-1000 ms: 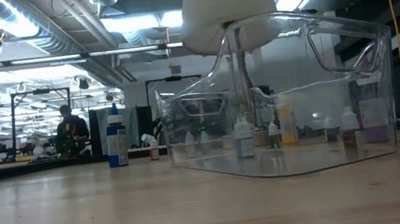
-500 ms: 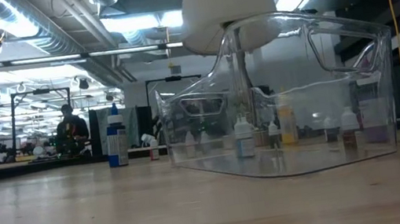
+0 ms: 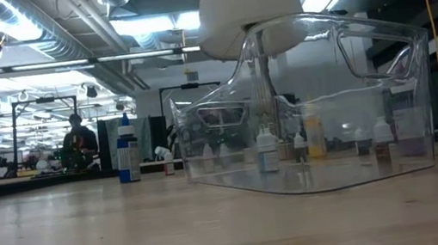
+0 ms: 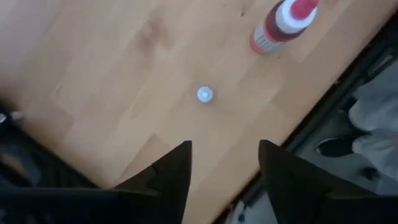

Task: Pick & Place food coloring
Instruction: Put the bottom left small purple food coloring bottle into the transparent bin

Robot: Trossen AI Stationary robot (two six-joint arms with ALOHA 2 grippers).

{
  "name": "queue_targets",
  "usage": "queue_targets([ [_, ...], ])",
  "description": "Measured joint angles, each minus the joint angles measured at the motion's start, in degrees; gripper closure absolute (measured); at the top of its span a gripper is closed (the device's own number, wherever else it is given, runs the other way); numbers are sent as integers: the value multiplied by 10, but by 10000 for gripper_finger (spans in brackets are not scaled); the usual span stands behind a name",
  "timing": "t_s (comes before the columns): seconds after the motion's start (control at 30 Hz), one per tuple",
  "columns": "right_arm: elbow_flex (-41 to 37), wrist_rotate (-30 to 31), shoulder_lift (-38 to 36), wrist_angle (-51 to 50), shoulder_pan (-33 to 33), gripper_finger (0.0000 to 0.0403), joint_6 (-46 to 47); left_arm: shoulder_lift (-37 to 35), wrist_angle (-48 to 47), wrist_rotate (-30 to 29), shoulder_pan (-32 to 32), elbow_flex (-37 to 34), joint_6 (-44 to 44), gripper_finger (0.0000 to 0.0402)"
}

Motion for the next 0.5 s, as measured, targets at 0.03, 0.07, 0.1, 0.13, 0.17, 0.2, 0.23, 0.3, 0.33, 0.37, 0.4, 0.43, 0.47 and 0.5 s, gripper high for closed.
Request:
queue_targets([
  [0.03,0,0,0,0,0,387,0,1,14,-1,3,-19,6,202],
  [0.07,0,0,0,-1,0,387,0,1,24,-2,7,-36,8,191],
  [0.1,0,0,0,-4,0,387,0,1,37,-2,12,-54,9,181],
  [0.13,0,0,0,-8,0,387,1,1,56,-2,17,-71,12,171],
  [0.17,0,0,0,-12,0,387,2,1,79,-3,22,-88,21,163],
  [0.2,0,0,0,-16,0,387,2,1,99,-4,26,-103,31,155],
  [0.23,0,0,0,-21,0,387,2,1,117,-4,31,-116,44,149],
  [0.3,0,1,0,-35,0,387,2,1,162,-1,41,-141,66,142],
  [0.33,0,1,0,-40,0,387,2,1,181,4,46,-153,71,141],
  [0.37,0,1,0,-44,0,387,4,1,197,7,49,-165,76,140],
  [0.4,0,1,0,-46,0,387,9,1,218,10,52,-176,80,139],
  [0.43,0,1,0,-48,0,387,16,1,240,11,56,-187,84,139],
  [0.47,0,1,0,-50,0,387,17,1,253,11,58,-198,87,139],
  [0.5,0,1,0,-51,0,387,17,1,259,11,60,-208,87,139],
])
